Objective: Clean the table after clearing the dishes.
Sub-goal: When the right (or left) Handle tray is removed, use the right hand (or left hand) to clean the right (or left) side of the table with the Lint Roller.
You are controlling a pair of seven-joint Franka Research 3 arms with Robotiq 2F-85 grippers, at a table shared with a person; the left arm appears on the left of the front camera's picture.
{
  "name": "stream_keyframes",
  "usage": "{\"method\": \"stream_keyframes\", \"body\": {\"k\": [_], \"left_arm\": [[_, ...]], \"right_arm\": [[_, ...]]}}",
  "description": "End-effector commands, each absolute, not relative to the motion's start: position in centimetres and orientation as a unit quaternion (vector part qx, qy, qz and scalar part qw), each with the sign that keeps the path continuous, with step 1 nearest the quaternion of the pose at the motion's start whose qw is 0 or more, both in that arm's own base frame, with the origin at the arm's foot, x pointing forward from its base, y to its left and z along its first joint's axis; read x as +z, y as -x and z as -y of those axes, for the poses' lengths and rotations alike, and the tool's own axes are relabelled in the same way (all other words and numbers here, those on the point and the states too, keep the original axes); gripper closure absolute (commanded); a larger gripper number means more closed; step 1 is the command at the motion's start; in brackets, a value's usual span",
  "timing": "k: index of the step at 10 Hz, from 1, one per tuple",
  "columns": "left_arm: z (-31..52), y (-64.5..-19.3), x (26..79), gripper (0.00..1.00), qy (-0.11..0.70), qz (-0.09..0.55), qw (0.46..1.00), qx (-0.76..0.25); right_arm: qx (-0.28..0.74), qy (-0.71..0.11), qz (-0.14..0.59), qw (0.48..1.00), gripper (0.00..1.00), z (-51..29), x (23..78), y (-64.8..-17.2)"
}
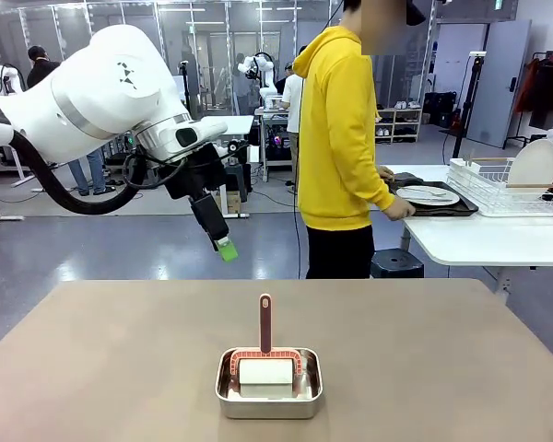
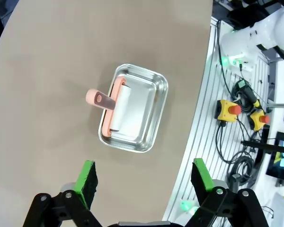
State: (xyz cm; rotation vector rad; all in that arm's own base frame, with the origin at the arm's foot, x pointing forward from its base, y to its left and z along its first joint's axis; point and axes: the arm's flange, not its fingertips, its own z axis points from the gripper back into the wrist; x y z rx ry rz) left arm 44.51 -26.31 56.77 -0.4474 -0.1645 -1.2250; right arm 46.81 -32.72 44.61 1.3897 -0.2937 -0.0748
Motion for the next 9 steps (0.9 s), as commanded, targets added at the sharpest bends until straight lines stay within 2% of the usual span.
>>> {"method": "stream_keyframes", "body": {"k": [1,5,9], "left_arm": [[26.0,-44.1,56.8,0.00,0.207,0.076,0.795,-0.565],[26.3,-44.5,56.8,0.00,0.208,0.076,0.792,-0.569],[30.8,-47.3,56.6,0.00,0.157,0.035,0.730,-0.664]], "right_arm": [[-0.036,-0.643,0.138,0.753,0.13,32.1,44.9,-46.3],[-0.036,-0.643,0.138,0.753,0.13,32.1,44.9,-46.3],[-0.036,-0.643,0.138,0.753,0.13,32.1,44.9,-46.3]]}}
